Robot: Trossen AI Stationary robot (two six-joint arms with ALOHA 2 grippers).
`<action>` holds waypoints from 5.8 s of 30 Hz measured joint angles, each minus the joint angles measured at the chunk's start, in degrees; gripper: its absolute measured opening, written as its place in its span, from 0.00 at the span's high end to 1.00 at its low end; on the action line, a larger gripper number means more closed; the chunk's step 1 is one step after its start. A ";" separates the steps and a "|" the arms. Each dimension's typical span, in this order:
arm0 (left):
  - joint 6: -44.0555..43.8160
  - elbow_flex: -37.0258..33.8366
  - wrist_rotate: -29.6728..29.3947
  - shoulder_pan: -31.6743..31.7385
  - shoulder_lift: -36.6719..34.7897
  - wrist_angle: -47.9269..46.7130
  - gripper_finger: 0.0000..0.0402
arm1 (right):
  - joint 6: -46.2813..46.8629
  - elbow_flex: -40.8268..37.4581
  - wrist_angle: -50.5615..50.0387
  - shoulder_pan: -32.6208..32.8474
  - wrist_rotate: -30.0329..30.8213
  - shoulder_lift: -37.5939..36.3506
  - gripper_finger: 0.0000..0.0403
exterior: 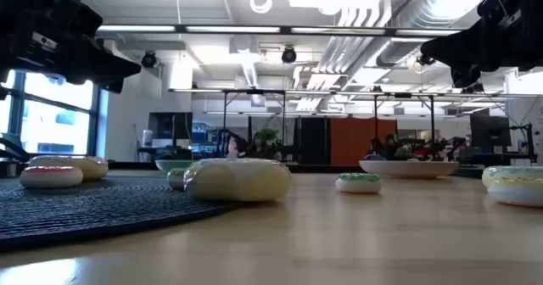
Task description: Pick & Place donuts
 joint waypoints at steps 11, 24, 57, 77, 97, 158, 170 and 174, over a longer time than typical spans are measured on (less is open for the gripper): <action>0.01 0.00 0.00 -0.01 0.00 0.00 1.00 | 0.01 0.00 0.00 0.00 -0.02 0.00 0.92; 0.00 0.00 0.00 0.00 0.02 0.00 1.00 | 0.01 0.01 -0.01 0.00 0.00 0.00 0.92; 0.02 0.00 0.00 -0.02 0.02 0.00 1.00 | 0.01 0.01 -0.01 0.00 -0.01 0.00 0.92; 0.00 0.00 0.00 0.00 0.02 0.00 1.00 | 0.01 0.00 -0.01 0.01 0.00 0.00 0.92; 0.00 -0.02 0.00 0.00 0.02 0.00 1.00 | 0.01 0.01 -0.02 0.00 -0.01 0.00 0.92; -4.44 0.00 -11.51 0.00 0.04 3.49 1.00 | -10.47 12.74 15.04 -0.04 4.37 24.67 0.65; -0.60 0.00 -15.63 0.00 0.04 15.49 1.00 | -11.32 19.93 9.88 0.00 8.28 37.76 0.62; -3.19 0.48 -14.84 0.00 0.04 15.25 1.00 | -10.42 19.91 8.85 0.00 13.68 38.74 0.63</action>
